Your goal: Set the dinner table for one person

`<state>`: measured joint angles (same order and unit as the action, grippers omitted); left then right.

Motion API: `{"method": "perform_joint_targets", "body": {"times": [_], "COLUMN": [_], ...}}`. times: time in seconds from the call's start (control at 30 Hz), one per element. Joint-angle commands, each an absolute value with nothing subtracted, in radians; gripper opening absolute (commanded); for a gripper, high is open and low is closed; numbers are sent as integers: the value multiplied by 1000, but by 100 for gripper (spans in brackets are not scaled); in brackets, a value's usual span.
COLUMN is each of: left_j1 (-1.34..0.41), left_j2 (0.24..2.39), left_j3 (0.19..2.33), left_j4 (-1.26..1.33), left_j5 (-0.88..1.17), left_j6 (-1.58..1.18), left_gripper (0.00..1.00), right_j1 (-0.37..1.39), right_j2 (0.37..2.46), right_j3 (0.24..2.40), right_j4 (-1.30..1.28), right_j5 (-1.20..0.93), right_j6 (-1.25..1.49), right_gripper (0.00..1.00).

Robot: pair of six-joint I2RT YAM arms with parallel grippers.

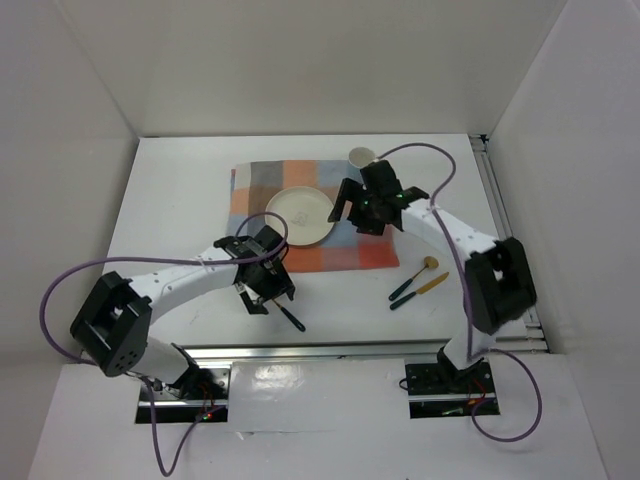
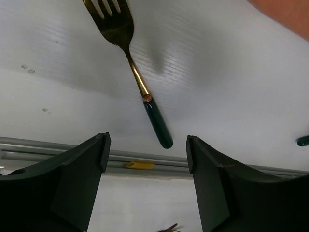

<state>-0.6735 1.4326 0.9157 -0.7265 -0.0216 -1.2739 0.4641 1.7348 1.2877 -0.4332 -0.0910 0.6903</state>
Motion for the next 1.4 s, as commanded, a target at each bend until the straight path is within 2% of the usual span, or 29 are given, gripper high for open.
{"method": "perform_joint_targets", "body": {"times": [0.0,0.2,0.3,0.4,0.57,0.6,0.63,0.67,0.7,0.73,0.83,0.93,1.07,1.13,1.23,1.37], "left_j1": [-689,-698,-707,-719,-738,-738,-738,-738,-738,-738,-738,-738,-657,-629,-559,-470], "left_j2": [1475,1534,1568,1595,1620,1620,1620,1606,1594,1580,1491,1392,1434,1475,1609,1874], "left_j3": [914,861,841,841,850,850,850,850,850,850,859,917,1115,1251,1397,1740], "left_j4": [-703,-614,-578,-566,-566,-566,-566,-578,-590,-603,-710,-832,-1059,-1086,-1109,-1202], "left_j5": [-38,-35,-25,-35,-61,-72,-83,-83,-83,-100,-141,-192,-289,-320,-374,-512], "left_j6": [-1364,-1413,-1436,-1448,-1459,-1459,-1459,-1459,-1459,-1459,-1459,-1363,-1128,-984,-791,-660], "left_gripper": [81,72,70,61,57,42,35,21,21,12,0,0,0,0,0,0], "right_j1": [482,482,482,482,482,482,482,482,482,482,482,482,473,472,453,430], "right_j2": [1527,1320,1284,1263,1241,1230,1221,1221,1212,1212,1194,1193,1212,1212,1221,1221], "right_j3": [1201,1104,1095,1095,1095,1095,1095,1095,1095,1095,1095,1095,1104,1094,1085,1075], "right_j4": [-417,-524,-551,-574,-574,-574,-574,-574,-583,-583,-583,-583,-592,-592,-614,-646], "right_j5": [-66,-15,-3,20,29,29,29,41,52,52,63,52,52,61,71,92], "right_j6": [696,687,676,676,676,676,676,676,676,676,666,638,617,617,608,607], "right_gripper": [97,98,98,98,98,98,98,98,98,99,99,99,99,99,99,99]}}
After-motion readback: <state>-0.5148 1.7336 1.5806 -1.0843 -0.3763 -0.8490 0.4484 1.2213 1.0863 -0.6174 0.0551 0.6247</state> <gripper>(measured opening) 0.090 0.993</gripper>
